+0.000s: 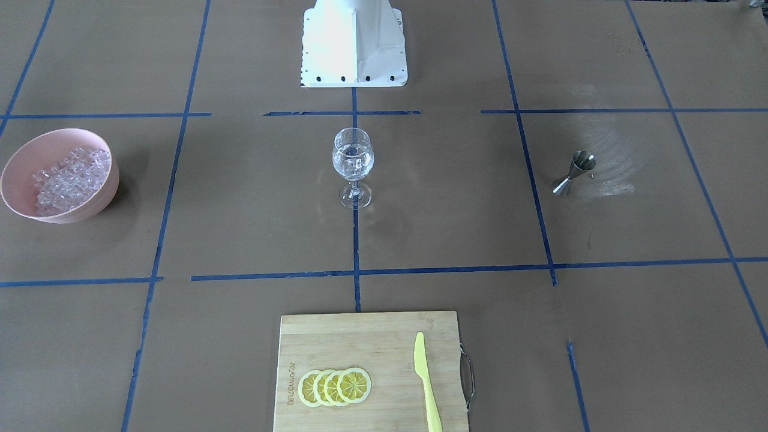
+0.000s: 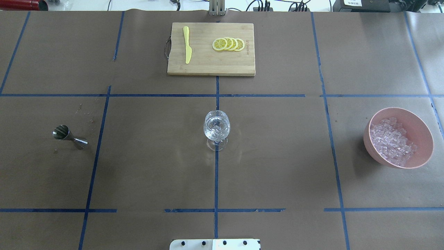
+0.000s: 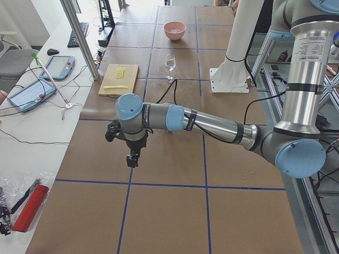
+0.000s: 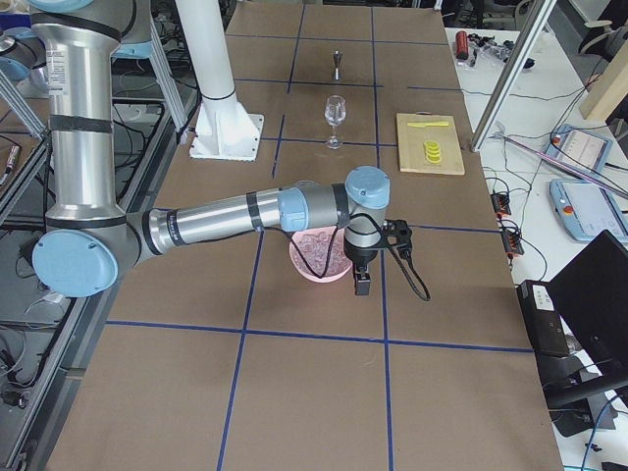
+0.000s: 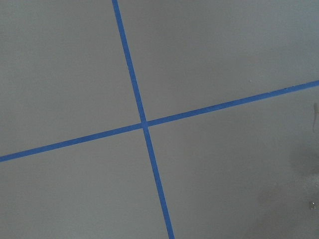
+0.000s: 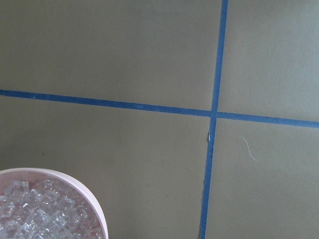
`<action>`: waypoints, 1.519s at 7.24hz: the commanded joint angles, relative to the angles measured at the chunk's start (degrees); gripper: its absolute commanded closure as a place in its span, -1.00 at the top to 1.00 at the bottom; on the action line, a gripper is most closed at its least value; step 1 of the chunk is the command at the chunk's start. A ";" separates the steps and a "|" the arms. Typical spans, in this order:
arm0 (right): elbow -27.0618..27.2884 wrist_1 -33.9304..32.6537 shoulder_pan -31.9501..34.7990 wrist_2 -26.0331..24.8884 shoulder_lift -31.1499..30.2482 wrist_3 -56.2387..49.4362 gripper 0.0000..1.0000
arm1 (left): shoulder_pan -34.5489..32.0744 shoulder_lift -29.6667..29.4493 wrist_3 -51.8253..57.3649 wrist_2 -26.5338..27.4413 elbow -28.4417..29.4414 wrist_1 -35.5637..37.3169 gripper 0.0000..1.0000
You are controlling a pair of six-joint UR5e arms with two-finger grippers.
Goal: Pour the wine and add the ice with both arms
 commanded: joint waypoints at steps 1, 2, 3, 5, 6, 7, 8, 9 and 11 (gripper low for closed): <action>0.02 0.01 0.05 2.01 -0.02 -0.07 1.00 | 0.23 -0.03 0.25 -0.60 0.08 -1.17 1.00; 0.02 0.01 0.13 2.37 0.07 0.02 1.00 | 0.32 0.06 0.34 -0.61 1.21 -5.96 1.00; -0.24 0.01 0.22 2.03 0.07 0.54 1.00 | 0.58 -0.81 0.51 0.08 2.53 -6.53 1.00; -0.50 -0.08 1.01 1.76 -0.02 0.12 1.00 | 0.67 -0.91 0.51 0.09 2.63 -6.54 1.00; -1.55 0.10 1.01 1.67 -0.19 -0.06 1.00 | 0.67 -0.64 0.51 0.18 2.63 -6.63 1.00; -1.82 -0.07 2.06 2.02 -0.28 -0.15 1.00 | 0.84 -0.03 0.34 0.09 3.41 -6.71 1.00; -1.82 -0.08 2.24 2.28 -0.81 -0.24 1.00 | 1.02 0.06 0.43 -0.08 6.29 -7.06 1.00; -1.65 -0.25 2.24 2.29 -0.46 -0.15 1.00 | 1.11 0.06 0.25 -0.08 6.75 -7.15 1.00; -2.61 0.01 2.16 1.94 -0.11 0.63 1.00 | 1.11 0.06 0.34 -0.35 6.58 -7.15 1.00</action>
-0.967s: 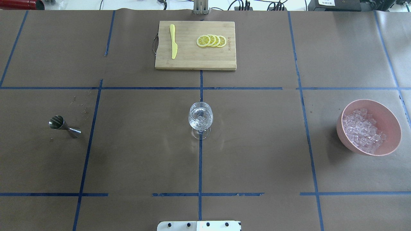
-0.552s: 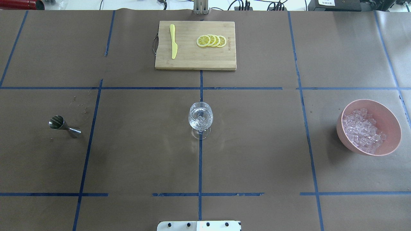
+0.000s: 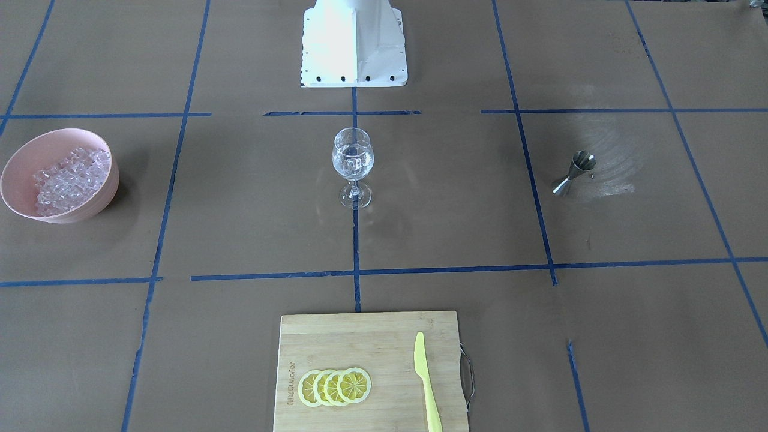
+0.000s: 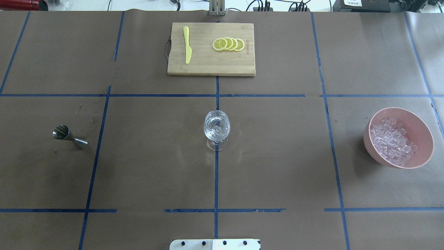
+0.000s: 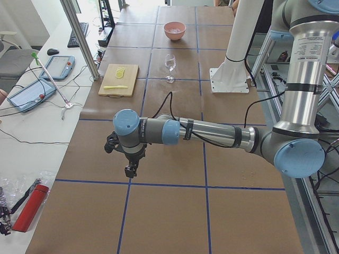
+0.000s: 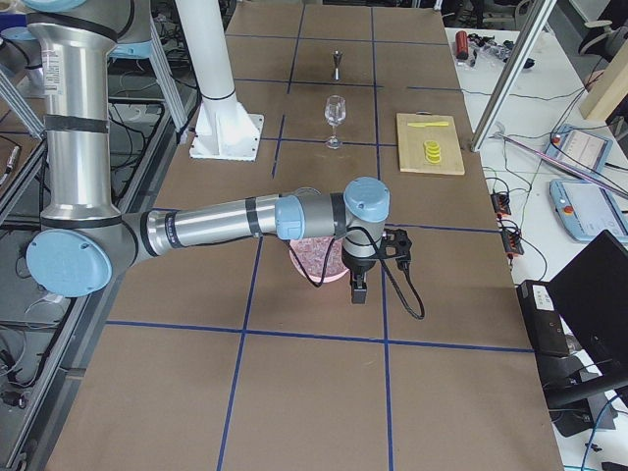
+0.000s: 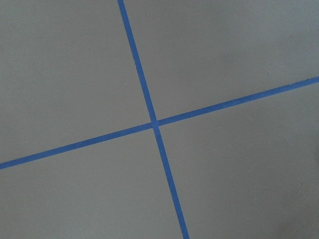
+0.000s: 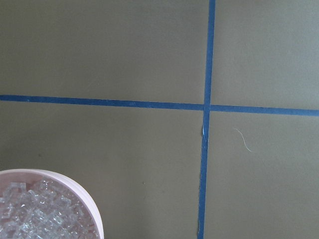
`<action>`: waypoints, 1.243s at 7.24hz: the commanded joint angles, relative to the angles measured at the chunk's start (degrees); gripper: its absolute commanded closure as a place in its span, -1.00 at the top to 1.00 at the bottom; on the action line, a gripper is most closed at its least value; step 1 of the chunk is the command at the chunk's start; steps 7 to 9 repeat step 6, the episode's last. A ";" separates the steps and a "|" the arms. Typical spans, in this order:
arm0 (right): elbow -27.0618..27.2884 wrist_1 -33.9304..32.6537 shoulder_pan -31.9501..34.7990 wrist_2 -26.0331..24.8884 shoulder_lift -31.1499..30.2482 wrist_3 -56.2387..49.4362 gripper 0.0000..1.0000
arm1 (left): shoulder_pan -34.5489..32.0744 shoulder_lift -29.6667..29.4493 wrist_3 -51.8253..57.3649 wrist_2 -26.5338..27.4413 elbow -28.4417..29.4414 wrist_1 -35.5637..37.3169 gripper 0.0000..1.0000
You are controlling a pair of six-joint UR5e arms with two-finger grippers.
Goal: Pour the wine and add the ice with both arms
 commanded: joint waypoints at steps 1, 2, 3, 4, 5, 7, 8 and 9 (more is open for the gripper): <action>-0.52 0.07 -0.03 -0.10 0.30 0.71 1.00 | -0.14 0.23 0.12 -0.26 -0.41 -0.03 1.00; -0.77 0.07 -0.03 -0.10 0.30 0.36 1.00 | -0.32 2.23 0.21 -0.26 -2.86 0.15 1.00; 0.09 0.16 -0.03 -0.01 0.21 0.62 1.00 | -0.23 2.86 0.12 -0.43 -3.32 0.06 1.00; -0.33 0.16 -0.03 -0.01 0.21 0.63 1.00 | -0.23 2.95 0.04 -0.43 -3.15 0.06 1.00; -0.51 0.07 -0.12 -0.01 0.38 0.80 1.00 | -0.15 2.87 -0.14 -0.35 -2.80 0.06 1.00; -0.95 -0.19 -0.12 0.77 0.39 0.80 1.00 | -0.23 2.95 -0.14 -0.17 -3.31 0.06 1.00; -0.95 -0.19 -0.12 0.77 0.39 0.80 1.00 | -0.23 2.95 -0.14 -0.17 -3.31 0.06 1.00; -0.95 -0.19 -0.12 0.77 0.39 0.80 1.00 | -0.23 2.95 -0.14 -0.17 -3.31 0.06 1.00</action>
